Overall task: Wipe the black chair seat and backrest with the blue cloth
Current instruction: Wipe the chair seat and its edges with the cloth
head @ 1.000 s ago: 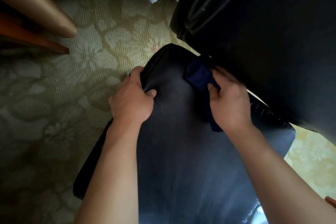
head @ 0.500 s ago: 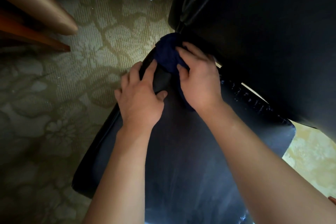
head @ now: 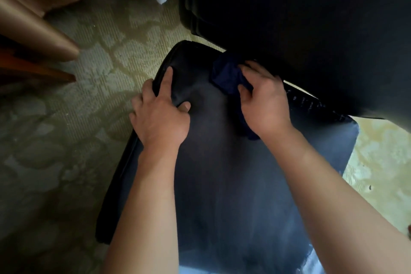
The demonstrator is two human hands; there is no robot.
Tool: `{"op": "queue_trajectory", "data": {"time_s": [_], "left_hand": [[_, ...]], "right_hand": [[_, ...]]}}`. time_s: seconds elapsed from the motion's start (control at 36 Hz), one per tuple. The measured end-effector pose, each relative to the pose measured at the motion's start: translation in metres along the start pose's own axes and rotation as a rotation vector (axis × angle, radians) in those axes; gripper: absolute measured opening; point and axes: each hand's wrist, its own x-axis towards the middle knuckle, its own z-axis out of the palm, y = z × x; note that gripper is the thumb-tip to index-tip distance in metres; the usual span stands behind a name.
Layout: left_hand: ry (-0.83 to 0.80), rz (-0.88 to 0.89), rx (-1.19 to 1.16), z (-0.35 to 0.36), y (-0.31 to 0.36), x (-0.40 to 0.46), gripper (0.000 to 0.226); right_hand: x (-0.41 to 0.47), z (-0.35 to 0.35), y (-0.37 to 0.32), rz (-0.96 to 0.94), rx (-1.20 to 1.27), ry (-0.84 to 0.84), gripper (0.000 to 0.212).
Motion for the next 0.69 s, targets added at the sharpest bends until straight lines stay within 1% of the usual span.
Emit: {"op": "queue_trajectory", "data": {"time_s": [0.14, 0.25, 0.39, 0.44, 0.5, 0.56, 0.61, 0.69], "left_hand": [[0.012, -0.017, 0.011, -0.001, 0.003, -0.003, 0.079], [0.028, -0.021, 0.043, -0.003, 0.004, -0.004, 0.08], [0.048, -0.038, 0.077, -0.004, 0.014, -0.009, 0.08], [0.088, 0.005, 0.11, -0.002, 0.018, -0.015, 0.079], [0.13, 0.102, 0.132, 0.001, 0.023, -0.02, 0.079], [0.113, 0.178, 0.136, 0.005, 0.027, -0.023, 0.082], [0.08, 0.197, 0.14, 0.01, 0.031, -0.023, 0.086], [0.094, 0.214, 0.169, 0.016, 0.038, -0.024, 0.09]], "right_hand": [[-0.016, -0.009, 0.022, 0.031, -0.029, 0.058, 0.045], [-0.028, -0.015, 0.04, 0.049, -0.02, 0.07, 0.047], [-0.032, -0.015, 0.036, 0.059, -0.062, 0.067, 0.05], [-0.032, -0.014, 0.034, 0.066, -0.062, 0.068, 0.053], [-0.031, -0.013, 0.037, 0.057, -0.035, 0.073, 0.054], [-0.029, -0.013, 0.039, 0.018, 0.021, 0.083, 0.051], [-0.025, -0.014, 0.036, -0.043, 0.08, 0.108, 0.049], [-0.019, -0.014, 0.022, -0.14, 0.118, 0.134, 0.048]]}}
